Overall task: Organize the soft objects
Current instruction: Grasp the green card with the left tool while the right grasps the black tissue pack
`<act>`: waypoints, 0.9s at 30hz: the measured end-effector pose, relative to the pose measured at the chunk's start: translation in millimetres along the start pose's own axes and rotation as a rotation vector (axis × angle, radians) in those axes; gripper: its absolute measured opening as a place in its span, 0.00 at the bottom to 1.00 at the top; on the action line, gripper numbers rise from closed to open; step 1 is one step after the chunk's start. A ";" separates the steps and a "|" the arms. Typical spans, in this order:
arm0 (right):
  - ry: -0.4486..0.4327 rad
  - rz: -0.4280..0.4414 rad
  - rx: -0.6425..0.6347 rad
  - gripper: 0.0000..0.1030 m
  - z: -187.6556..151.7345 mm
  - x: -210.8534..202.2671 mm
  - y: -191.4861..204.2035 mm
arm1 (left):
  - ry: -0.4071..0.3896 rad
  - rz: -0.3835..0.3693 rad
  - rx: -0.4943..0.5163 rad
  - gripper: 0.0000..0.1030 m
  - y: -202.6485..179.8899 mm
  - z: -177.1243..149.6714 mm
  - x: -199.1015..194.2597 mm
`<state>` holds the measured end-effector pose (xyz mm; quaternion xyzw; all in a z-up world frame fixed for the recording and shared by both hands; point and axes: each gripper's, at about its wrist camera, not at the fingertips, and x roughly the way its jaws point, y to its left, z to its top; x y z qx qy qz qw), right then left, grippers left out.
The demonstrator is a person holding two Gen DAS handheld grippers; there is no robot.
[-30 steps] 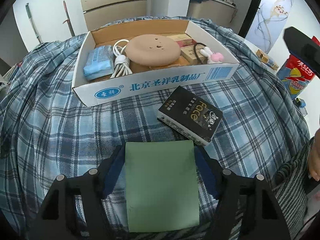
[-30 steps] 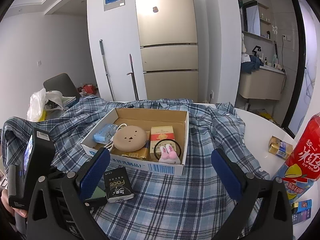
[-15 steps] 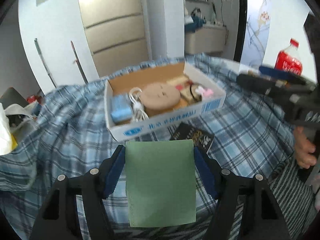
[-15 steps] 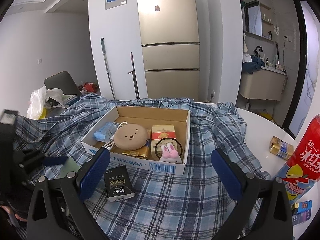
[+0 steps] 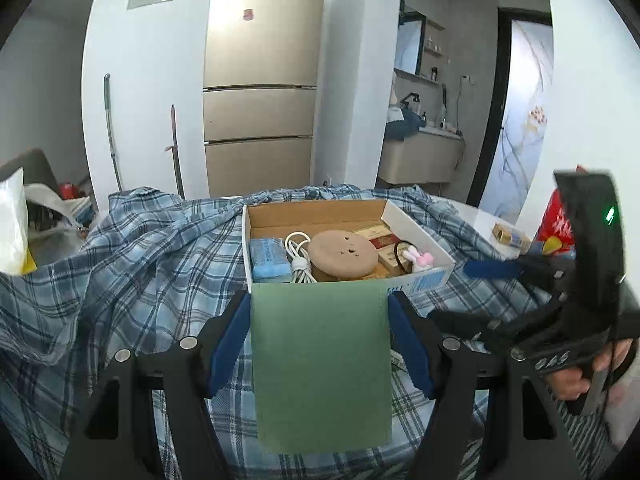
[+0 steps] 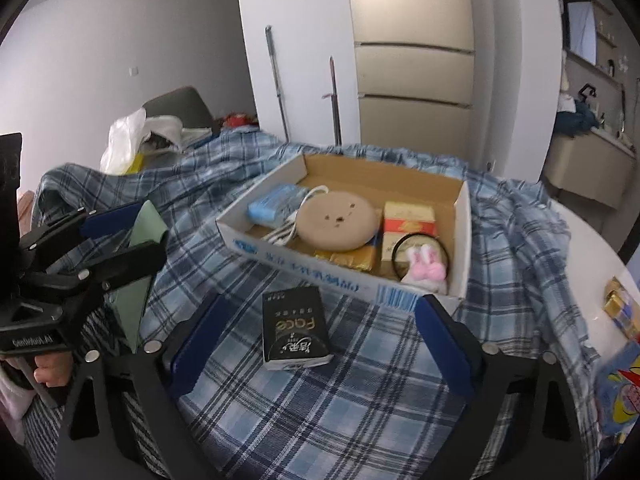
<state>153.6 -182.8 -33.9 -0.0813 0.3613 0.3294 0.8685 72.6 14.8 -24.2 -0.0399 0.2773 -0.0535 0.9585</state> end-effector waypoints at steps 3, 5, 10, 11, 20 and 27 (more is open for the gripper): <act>0.054 0.007 -0.030 0.80 -1.7 13.2 5.6 | -0.003 0.009 0.001 0.69 0.8 -1.9 -0.4; 0.093 0.014 -0.046 0.73 -3.6 21.9 8.8 | -0.006 0.012 0.016 0.69 -2.9 -3.4 -0.6; 0.151 0.023 -0.064 0.57 -6.9 32.0 9.7 | -0.012 0.012 0.043 0.69 -8.7 -5.9 -1.2; 0.158 0.027 -0.065 0.54 -7.1 33.0 9.4 | -0.014 0.011 0.043 0.69 -8.6 -5.8 -1.7; 0.233 0.026 -0.088 0.48 -9.5 48.6 13.6 | -0.008 0.001 0.043 0.69 -8.8 -7.2 -1.7; 0.234 0.023 -0.107 0.44 -10.2 49.5 15.9 | -0.009 0.002 0.044 0.69 -8.7 -6.9 -1.7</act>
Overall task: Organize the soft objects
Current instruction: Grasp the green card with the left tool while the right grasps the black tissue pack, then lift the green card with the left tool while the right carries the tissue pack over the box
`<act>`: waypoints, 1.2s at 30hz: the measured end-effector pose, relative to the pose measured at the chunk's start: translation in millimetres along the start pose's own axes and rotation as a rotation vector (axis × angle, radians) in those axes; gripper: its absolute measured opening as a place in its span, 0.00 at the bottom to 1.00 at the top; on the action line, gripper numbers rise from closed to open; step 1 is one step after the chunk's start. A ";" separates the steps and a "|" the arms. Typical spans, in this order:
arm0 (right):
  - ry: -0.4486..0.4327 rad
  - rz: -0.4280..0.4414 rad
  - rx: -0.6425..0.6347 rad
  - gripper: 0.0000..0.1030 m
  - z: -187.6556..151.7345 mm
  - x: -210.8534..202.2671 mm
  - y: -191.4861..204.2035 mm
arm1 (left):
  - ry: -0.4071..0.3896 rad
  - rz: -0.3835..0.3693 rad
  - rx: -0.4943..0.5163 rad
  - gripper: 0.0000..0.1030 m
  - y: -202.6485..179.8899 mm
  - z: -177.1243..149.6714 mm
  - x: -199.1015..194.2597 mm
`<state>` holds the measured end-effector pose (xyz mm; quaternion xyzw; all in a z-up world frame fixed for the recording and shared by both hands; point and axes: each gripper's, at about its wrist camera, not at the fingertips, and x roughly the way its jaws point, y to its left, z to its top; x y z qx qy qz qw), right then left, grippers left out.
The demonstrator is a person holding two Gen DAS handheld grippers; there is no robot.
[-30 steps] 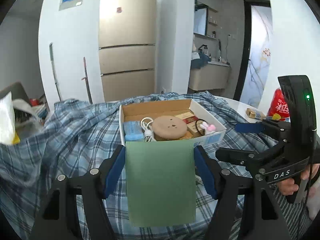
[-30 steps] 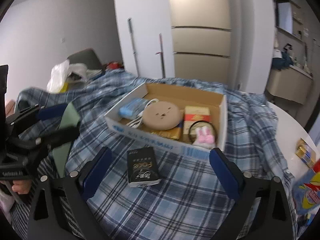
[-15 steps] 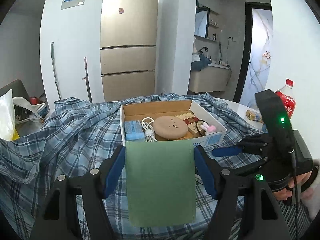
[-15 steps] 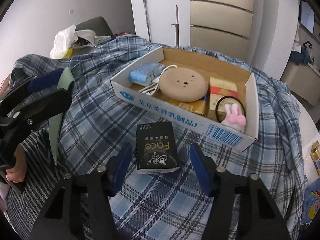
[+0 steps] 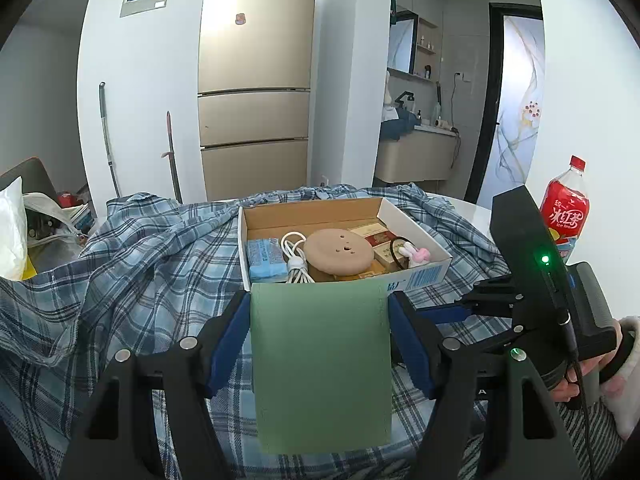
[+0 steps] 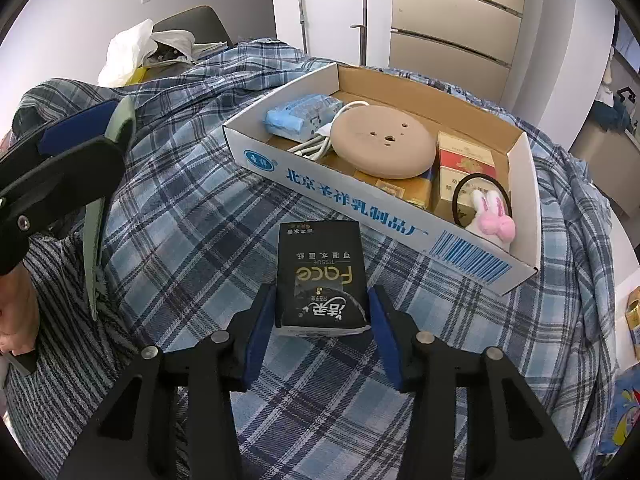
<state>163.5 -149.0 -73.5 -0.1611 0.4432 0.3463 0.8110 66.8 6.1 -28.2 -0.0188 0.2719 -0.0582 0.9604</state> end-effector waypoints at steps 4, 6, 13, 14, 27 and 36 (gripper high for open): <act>-0.046 -0.002 -0.012 0.43 -1.2 -9.7 2.1 | -0.008 0.003 0.000 0.69 0.2 -1.0 -1.0; -0.082 -0.014 -0.019 0.43 -2.3 -17.2 4.0 | -0.016 0.007 0.001 0.69 -0.2 -1.5 -2.1; -0.233 -0.096 -0.005 0.43 -6.0 -47.4 4.6 | -0.036 0.018 0.019 0.69 -4.0 -0.9 -7.7; -0.241 -0.107 0.001 0.43 -6.3 -50.0 3.6 | -0.043 0.021 0.026 0.69 -5.2 -0.8 -10.3; -0.482 -0.295 0.063 0.43 13.6 -123.9 0.1 | -0.157 0.023 0.057 0.69 -31.4 46.0 -61.3; -0.618 -0.325 0.164 0.43 62.2 -175.7 -16.8 | -0.247 0.084 0.024 0.69 -49.4 121.7 -52.0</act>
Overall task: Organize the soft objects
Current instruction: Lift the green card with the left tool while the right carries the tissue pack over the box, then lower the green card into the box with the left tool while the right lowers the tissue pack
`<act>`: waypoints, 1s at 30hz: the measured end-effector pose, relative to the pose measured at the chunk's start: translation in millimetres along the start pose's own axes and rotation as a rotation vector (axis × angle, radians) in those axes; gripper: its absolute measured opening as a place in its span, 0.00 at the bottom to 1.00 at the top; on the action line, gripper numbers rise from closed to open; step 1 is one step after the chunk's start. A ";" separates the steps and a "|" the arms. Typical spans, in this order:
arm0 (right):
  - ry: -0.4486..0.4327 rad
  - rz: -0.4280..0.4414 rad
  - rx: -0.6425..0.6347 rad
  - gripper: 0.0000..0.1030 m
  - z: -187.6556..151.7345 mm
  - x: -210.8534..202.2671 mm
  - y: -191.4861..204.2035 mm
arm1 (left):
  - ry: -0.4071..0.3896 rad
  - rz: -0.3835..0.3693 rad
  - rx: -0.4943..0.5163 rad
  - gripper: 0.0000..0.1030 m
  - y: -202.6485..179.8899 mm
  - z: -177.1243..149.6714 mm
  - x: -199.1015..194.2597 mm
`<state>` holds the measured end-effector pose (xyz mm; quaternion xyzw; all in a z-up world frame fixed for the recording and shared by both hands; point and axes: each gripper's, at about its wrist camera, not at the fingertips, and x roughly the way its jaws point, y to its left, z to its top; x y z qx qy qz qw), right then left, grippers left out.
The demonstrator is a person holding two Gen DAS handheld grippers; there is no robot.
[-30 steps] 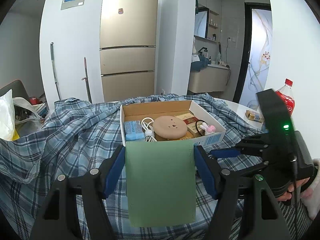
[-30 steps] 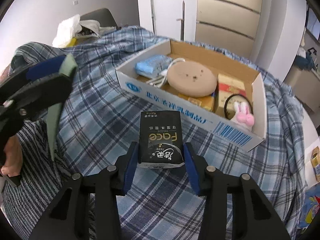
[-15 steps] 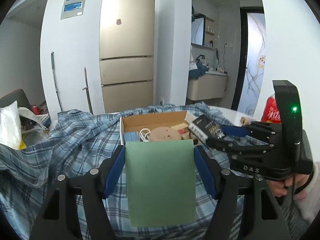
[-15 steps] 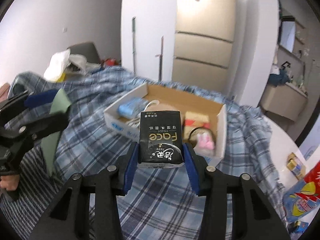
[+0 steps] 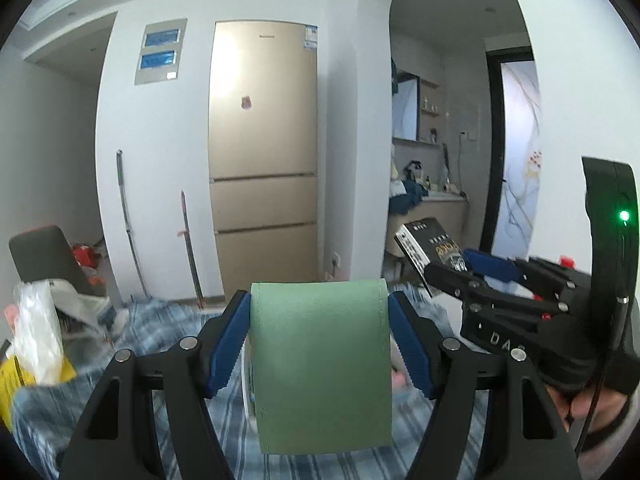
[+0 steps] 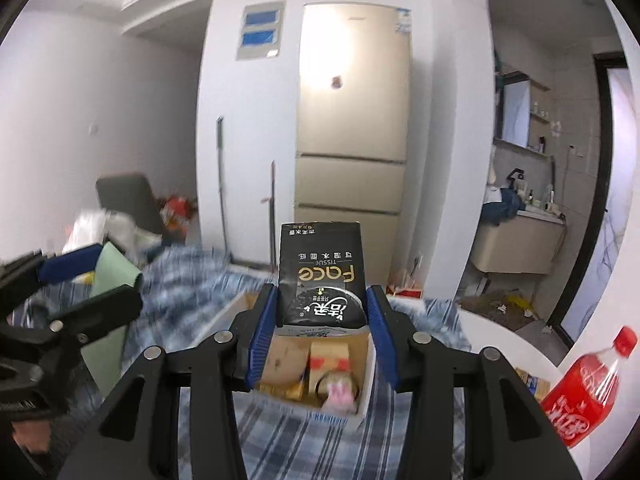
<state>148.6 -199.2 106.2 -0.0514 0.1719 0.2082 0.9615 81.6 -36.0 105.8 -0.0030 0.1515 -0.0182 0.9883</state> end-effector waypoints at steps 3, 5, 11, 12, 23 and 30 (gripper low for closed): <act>-0.014 -0.037 0.054 0.43 14.5 12.2 -9.8 | 0.017 0.018 0.001 0.69 -3.5 19.6 17.8; -0.027 -0.073 0.083 0.43 21.2 19.7 -15.2 | 0.020 0.026 -0.031 0.69 -2.0 32.8 26.9; -0.020 -0.119 0.126 0.43 14.4 40.1 -28.7 | 0.122 0.095 -0.038 0.69 1.0 50.0 72.2; -0.004 -0.123 0.129 0.43 8.3 45.8 -30.6 | 0.131 0.120 -0.052 0.69 4.3 48.1 82.7; 0.147 -0.135 0.159 0.43 -42.1 102.0 -40.3 | 0.459 0.167 -0.116 0.69 49.8 -31.6 189.1; 0.222 -0.132 0.130 0.43 -66.6 121.9 -39.2 | 0.603 0.157 -0.158 0.69 70.7 -66.0 220.2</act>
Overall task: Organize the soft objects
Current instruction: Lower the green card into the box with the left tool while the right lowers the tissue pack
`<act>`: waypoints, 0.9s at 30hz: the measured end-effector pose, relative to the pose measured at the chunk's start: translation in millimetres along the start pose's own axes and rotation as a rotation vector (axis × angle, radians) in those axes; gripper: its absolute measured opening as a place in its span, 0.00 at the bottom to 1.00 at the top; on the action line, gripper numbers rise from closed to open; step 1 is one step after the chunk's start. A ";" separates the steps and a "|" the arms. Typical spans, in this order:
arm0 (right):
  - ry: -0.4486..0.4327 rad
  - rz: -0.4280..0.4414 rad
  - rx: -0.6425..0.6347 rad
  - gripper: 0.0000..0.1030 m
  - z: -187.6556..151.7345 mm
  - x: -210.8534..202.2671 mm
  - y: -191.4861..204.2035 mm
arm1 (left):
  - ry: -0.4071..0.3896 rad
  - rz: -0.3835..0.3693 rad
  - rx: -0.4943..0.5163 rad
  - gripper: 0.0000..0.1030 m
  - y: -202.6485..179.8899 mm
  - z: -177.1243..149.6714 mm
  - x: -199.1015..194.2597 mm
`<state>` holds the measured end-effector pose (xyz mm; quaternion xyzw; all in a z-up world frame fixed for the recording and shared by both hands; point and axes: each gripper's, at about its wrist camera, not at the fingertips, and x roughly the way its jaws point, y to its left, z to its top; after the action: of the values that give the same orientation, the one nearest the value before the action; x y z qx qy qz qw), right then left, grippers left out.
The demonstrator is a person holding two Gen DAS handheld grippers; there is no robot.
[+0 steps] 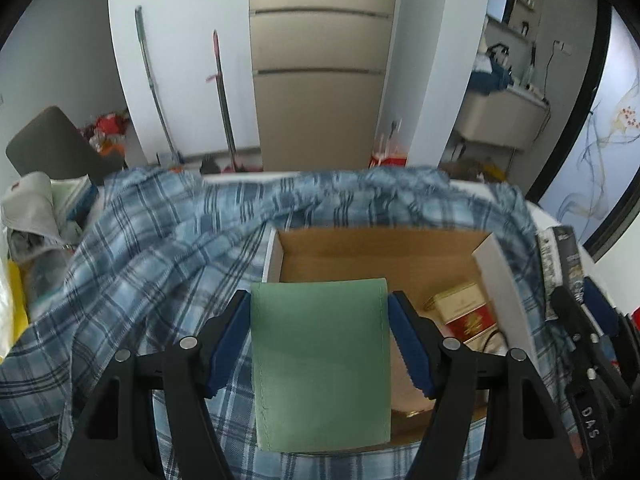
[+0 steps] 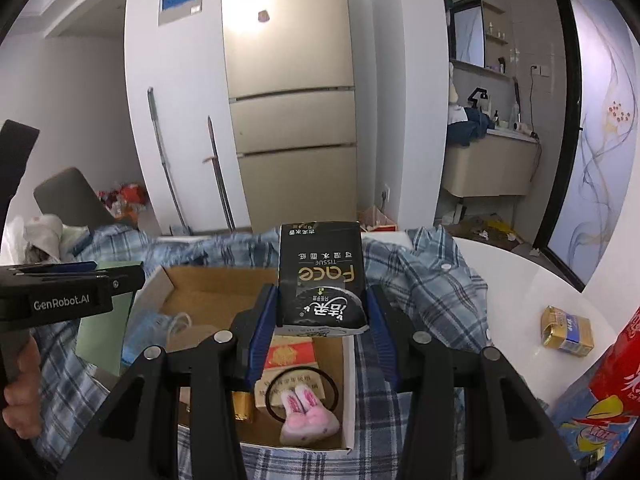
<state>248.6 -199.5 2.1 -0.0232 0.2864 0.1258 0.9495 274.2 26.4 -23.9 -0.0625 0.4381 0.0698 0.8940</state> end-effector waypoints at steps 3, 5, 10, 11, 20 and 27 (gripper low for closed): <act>0.014 0.006 -0.013 0.43 -2.4 3.3 4.2 | 0.046 0.003 0.009 0.69 2.4 -7.5 15.9; 0.019 0.012 -0.020 0.43 -4.3 4.3 6.3 | 0.050 0.005 0.013 0.69 0.0 -9.1 21.9; 0.028 0.015 -0.028 0.43 -6.0 7.8 7.6 | 0.035 -0.021 0.034 0.69 -4.4 -10.7 24.1; 0.032 0.017 -0.026 0.43 -6.0 8.8 6.8 | 0.041 -0.022 0.045 0.69 -5.9 -11.6 25.6; 0.050 0.028 -0.013 0.44 -8.6 11.7 5.6 | 0.038 -0.022 0.048 0.71 -6.7 -12.9 27.7; 0.058 0.038 -0.022 0.44 -9.4 13.8 7.4 | -0.037 -0.037 0.042 0.79 -5.3 -10.6 15.9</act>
<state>252.7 -190.3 -13.2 -0.0320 0.3130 0.1465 0.9379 276.6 20.5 -42.7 -0.0504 0.4215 0.0450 0.9043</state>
